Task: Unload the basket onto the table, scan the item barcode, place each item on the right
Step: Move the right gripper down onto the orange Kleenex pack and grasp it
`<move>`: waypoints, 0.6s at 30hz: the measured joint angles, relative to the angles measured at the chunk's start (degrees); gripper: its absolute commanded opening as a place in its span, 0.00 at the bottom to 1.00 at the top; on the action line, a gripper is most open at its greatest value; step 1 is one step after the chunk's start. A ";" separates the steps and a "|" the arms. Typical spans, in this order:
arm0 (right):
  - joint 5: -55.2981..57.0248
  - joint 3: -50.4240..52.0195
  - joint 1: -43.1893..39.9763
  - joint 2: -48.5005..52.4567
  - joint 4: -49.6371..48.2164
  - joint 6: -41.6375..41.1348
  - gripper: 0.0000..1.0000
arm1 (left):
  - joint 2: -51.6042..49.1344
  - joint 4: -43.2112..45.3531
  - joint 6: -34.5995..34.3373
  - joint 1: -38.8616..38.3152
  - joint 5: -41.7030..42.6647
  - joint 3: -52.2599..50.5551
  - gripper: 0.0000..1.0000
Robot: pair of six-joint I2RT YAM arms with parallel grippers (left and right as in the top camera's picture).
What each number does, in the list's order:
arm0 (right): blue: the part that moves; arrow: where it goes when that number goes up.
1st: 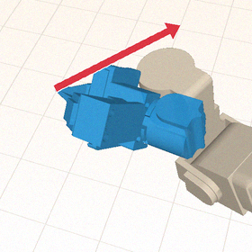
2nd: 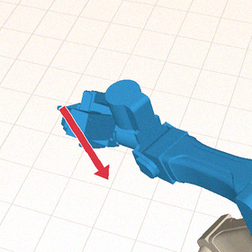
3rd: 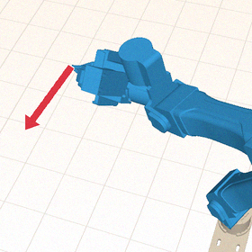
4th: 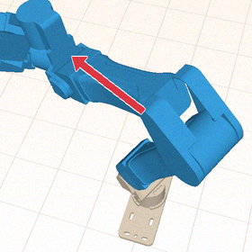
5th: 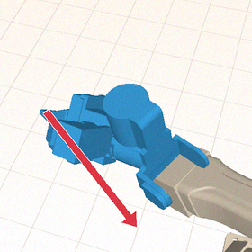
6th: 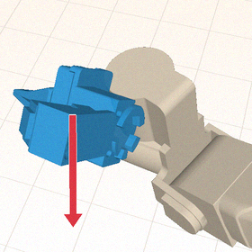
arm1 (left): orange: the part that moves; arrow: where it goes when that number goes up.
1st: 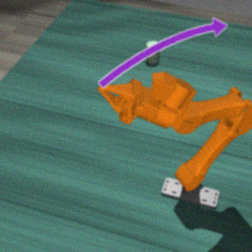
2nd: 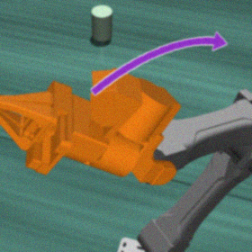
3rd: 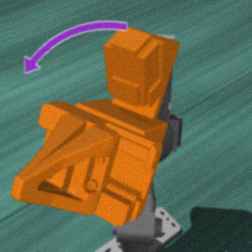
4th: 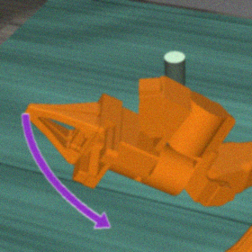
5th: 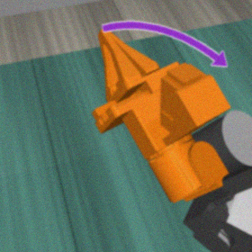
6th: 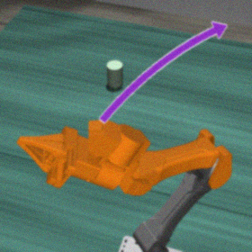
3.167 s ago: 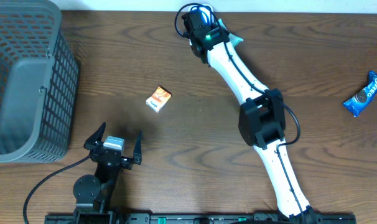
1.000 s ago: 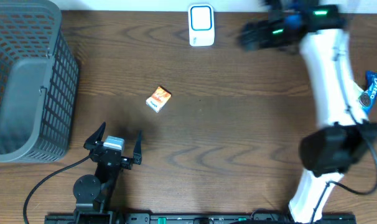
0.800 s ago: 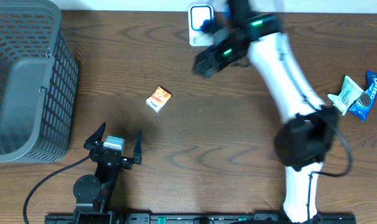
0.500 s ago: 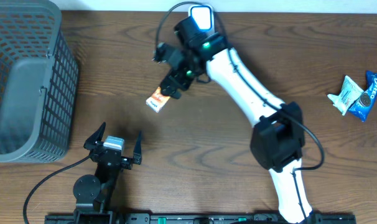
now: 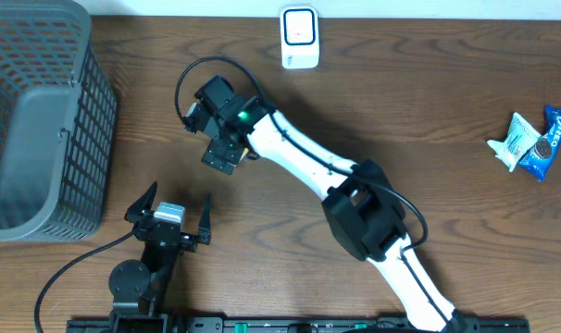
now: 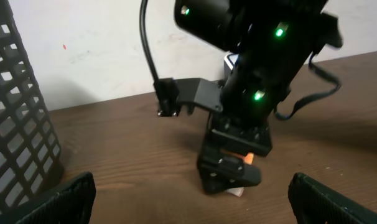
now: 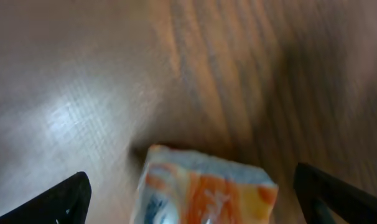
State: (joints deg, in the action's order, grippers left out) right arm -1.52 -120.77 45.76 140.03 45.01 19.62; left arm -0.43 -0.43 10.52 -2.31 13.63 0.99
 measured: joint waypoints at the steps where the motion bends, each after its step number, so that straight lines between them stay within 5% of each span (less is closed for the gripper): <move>1: 0.90 0.00 0.07 0.04 -0.52 -0.50 0.99 | 0.00 0.00 0.00 0.00 0.02 0.00 0.98; 18: 0.70 0.00 -0.85 0.24 1.33 -8.70 0.99 | 0.00 0.00 0.00 0.00 0.00 0.00 0.98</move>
State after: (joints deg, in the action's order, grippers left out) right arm -0.82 -120.77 44.91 140.27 46.35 10.92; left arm -0.43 -0.43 10.52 -2.31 13.63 0.99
